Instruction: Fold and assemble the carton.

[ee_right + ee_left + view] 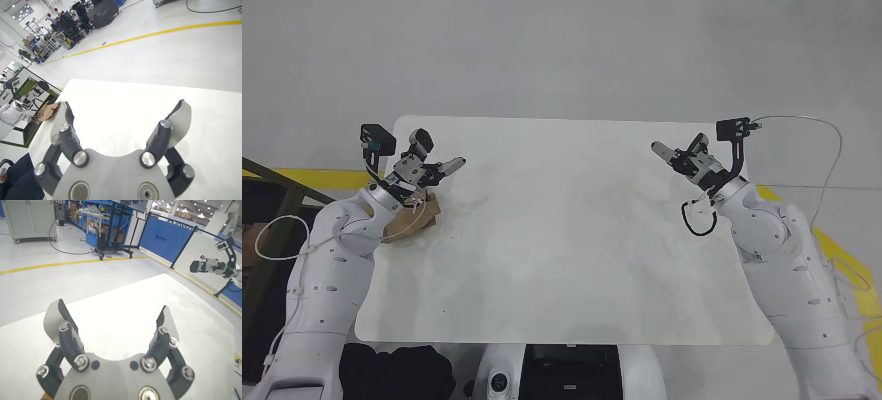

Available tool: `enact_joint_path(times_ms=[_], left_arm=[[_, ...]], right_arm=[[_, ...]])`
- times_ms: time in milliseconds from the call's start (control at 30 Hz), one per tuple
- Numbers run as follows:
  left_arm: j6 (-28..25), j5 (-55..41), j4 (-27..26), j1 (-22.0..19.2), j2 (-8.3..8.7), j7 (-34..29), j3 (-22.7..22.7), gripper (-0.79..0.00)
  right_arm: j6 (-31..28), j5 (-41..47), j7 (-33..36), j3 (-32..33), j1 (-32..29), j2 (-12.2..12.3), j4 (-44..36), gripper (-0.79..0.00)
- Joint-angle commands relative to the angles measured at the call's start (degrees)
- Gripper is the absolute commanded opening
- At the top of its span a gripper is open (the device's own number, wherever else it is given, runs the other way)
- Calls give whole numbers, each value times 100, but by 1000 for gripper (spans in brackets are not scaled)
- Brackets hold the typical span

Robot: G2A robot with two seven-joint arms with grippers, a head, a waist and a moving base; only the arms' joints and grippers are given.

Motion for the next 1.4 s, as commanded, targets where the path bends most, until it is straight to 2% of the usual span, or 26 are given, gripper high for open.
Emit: enact_joint_path(times_ms=[0, 733, 1033, 1367], left_arm=[[0, 0, 0, 0, 0, 0, 0, 0], [-2, -106, 20, 33, -4, -59, 15, 0], [-47, -1797, -24, 4, 124, -1842, -420, 0], [16, -4768, 143, 1, 396, -4772, -957, 0]], right_arm=[[0, 0, 0, 0, 0, 0, 0, -1], [0, 0, 0, 0, 0, 0, 0, 0], [0, 0, 0, 0, 0, 0, 0, 0], [0, 0, 0, 0, 0, 0, 0, 0]])
